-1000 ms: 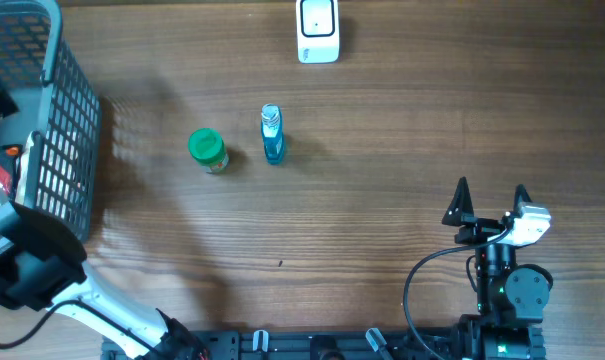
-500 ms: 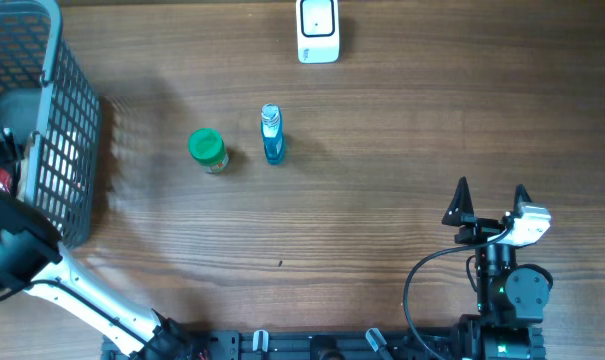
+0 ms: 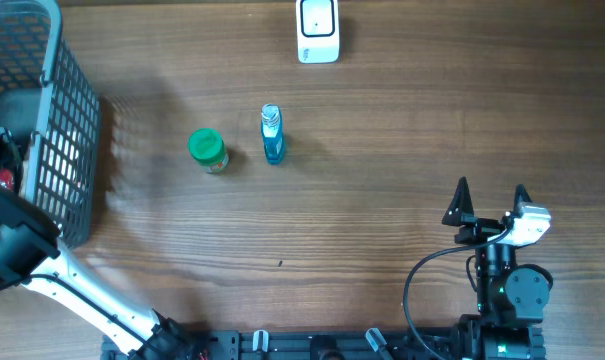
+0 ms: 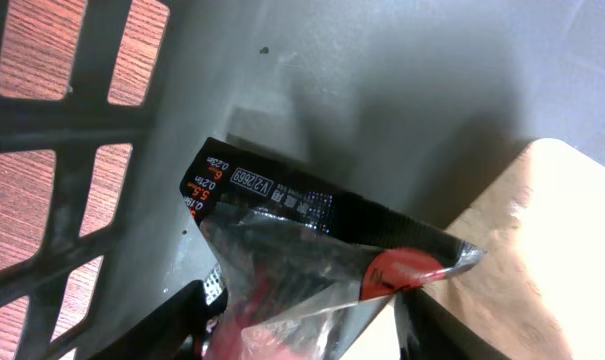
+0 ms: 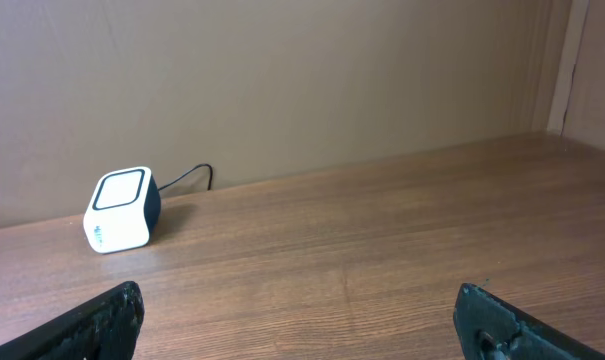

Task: Scan the item barcode
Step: 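Reach into the basket and grasp the red snack packet with left gripper, then swing the red packet over the scanner and drop it on the table, then reach the left gripper into the basket toward the clear plastic bag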

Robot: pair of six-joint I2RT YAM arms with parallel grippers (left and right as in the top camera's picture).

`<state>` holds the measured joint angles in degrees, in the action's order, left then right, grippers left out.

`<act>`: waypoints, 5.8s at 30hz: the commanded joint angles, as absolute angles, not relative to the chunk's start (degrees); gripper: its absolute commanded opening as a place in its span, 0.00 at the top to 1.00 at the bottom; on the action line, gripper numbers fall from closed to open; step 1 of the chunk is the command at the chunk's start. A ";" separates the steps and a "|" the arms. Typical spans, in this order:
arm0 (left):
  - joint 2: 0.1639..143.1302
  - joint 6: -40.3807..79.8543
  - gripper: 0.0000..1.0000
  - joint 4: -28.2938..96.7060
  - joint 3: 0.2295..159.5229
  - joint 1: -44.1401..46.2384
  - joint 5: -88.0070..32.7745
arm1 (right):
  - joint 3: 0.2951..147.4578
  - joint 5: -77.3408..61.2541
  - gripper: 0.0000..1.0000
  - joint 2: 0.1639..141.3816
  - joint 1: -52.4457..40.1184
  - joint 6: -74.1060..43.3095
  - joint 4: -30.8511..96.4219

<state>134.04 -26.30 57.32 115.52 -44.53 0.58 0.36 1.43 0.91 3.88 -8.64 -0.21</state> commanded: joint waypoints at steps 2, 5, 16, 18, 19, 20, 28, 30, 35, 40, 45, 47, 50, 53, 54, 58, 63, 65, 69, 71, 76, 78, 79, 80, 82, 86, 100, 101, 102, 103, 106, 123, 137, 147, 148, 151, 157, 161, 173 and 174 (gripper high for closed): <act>137.25 -26.83 0.67 57.14 114.96 -44.60 0.23 | 0.30 0.49 0.00 0.80 3.70 -7.51 -0.40; 137.78 -26.81 0.91 57.17 114.96 -44.58 0.21 | 0.32 0.51 0.00 0.80 3.70 -7.53 -0.40; 137.80 -24.45 0.96 57.65 114.96 -44.38 -3.09 | 0.32 0.51 0.00 0.80 3.70 -7.53 -0.40; 137.78 -23.05 0.96 58.04 114.98 -44.25 -5.04 | 0.30 0.51 0.00 0.80 3.70 -7.53 -0.40; 137.53 -21.45 0.96 57.93 115.00 -44.10 -5.21 | 0.30 0.51 0.00 0.80 3.70 -7.53 -0.40; 137.14 -19.97 0.96 57.84 115.18 -43.97 -5.39 | 0.30 0.49 0.00 0.80 3.70 -7.51 -0.40; 127.35 -12.69 0.96 58.04 118.28 -42.85 -16.38 | 0.30 0.51 0.00 0.80 3.70 -7.53 -0.40; 123.09 -11.92 0.96 58.11 118.63 -42.46 -18.68 | 0.32 0.51 0.00 0.80 3.70 -7.53 -0.40; 111.57 -11.49 0.96 57.78 118.63 -41.93 -18.92 | 0.30 0.51 0.00 0.80 3.70 -7.53 -0.40; 100.16 -10.90 0.96 57.67 118.63 -41.93 -23.05 | 0.30 0.51 0.00 0.80 3.70 -7.53 -0.40; 92.09 -8.12 0.96 58.06 118.63 -41.04 -38.11 | 0.30 0.49 0.00 0.80 3.70 -7.53 -0.40; 90.61 -7.01 0.96 59.18 118.63 -38.98 -45.80 | 0.30 0.51 0.00 0.80 3.70 -7.51 -0.40; 90.32 -7.53 0.96 64.45 118.61 -32.40 -54.87 | 0.30 0.51 0.00 0.80 3.70 -7.53 -0.40; 90.32 -12.36 0.96 70.87 118.50 -23.35 -55.05 | 0.32 0.51 0.00 0.80 3.70 -7.53 -0.40; 90.32 -13.82 0.96 72.84 118.50 -19.40 -54.78 | 0.32 0.49 0.00 0.80 3.70 -7.51 -0.40; 90.32 -14.61 0.96 75.46 118.50 -5.13 -49.50 | 0.30 0.51 0.00 0.80 3.70 -7.51 -0.40; 91.61 -14.55 0.96 75.33 118.26 13.58 -36.80 | 0.32 0.51 0.00 0.80 3.70 -7.53 -0.40; 93.03 -14.52 0.96 74.63 117.10 21.58 -32.14 | 0.32 0.51 0.00 0.80 3.70 -7.53 -0.40; 97.17 -13.91 0.96 68.25 111.63 32.16 -26.28 | 0.30 0.49 0.00 0.80 3.70 -7.53 -0.40; 99.04 -13.02 0.96 63.53 107.94 34.35 -25.80 | 0.30 0.51 0.00 0.80 3.70 -7.53 -0.40; 104.12 -9.69 0.96 46.06 92.99 36.53 -21.76 | 0.32 0.51 0.00 0.80 3.70 -7.53 -0.40; 105.56 -8.43 0.96 39.75 87.44 36.49 -20.60 | 0.30 0.49 0.00 0.80 3.70 -7.53 -0.40; 105.95 -8.29 0.96 36.91 84.82 36.49 -19.77 | 0.30 0.51 0.00 0.80 3.70 -7.53 -0.40; 106.54 -8.25 0.96 33.74 81.84 36.56 -19.14 | 0.30 0.51 0.00 0.80 3.70 -7.53 -0.40; 107.44 -8.27 0.96 28.18 75.72 36.88 -19.16 | 0.30 0.51 0.00 0.80 3.70 -7.55 -0.40; 108.05 -6.50 0.96 21.65 67.53 37.50 -17.54 | 0.32 0.51 0.00 0.80 3.70 -7.53 -0.40; 94.11 -5.04 0.00 31.53 70.43 38.11 -14.39 | 0.30 0.51 0.00 0.80 3.70 -7.53 -0.40; 90.26 -3.25 0.00 34.68 73.54 38.13 -13.65 | 0.30 0.49 0.00 0.80 3.70 -7.53 -0.40; 86.61 -0.40 0.00 38.17 77.30 38.04 -12.25 | 0.30 0.49 0.00 0.80 3.70 -7.53 -0.40; 84.64 0.40 0.00 40.64 79.83 37.85 -12.10 | 0.30 0.51 0.00 0.80 3.70 -7.51 -0.40; 79.07 0.27 0.00 51.09 91.37 36.12 -10.11 | 0.30 0.49 0.00 0.80 3.70 -7.51 -0.40; 92.40 13.19 0.00 64.25 127.79 -41.50 -18.63 | 0.30 0.51 0.00 0.80 3.70 -7.53 -0.40; 126.04 -18.09 0.00 76.99 126.15 -42.50 -18.50 | 0.30 0.51 0.00 0.80 3.70 -7.55 -0.40; 126.61 -32.84 0.00 77.69 119.94 -42.50 -21.65 | 0.30 0.51 0.00 0.80 3.70 -7.53 -0.40; 126.63 -32.86 0.00 77.67 119.92 -42.50 -21.63 | 0.30 0.51 0.00 0.80 3.70 -7.51 -0.40; 126.80 -33.93 0.00 77.56 119.37 -42.50 -21.54 | 0.30 0.51 0.00 0.80 3.70 -7.51 -0.40; 126.89 -34.11 0.00 73.93 113.75 -41.71 -20.36 | 0.30 0.49 0.00 0.80 3.70 -7.53 -0.40; 126.89 -34.30 0.00 71.59 110.45 -39.99 -20.34 | 0.30 0.51 0.00 0.80 3.70 -7.51 -0.40; 126.89 -22.11 0.00 63.79 103.70 -37.12 12.29 | 0.32 0.49 0.00 0.80 3.70 -7.53 -0.40; 126.89 -21.52 0.00 63.77 103.70 -37.12 13.91 | 0.30 0.49 0.00 0.80 3.70 -7.53 -0.40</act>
<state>126.41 -26.61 63.92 104.40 -36.84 1.65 0.36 1.28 0.91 3.88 -8.64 -0.21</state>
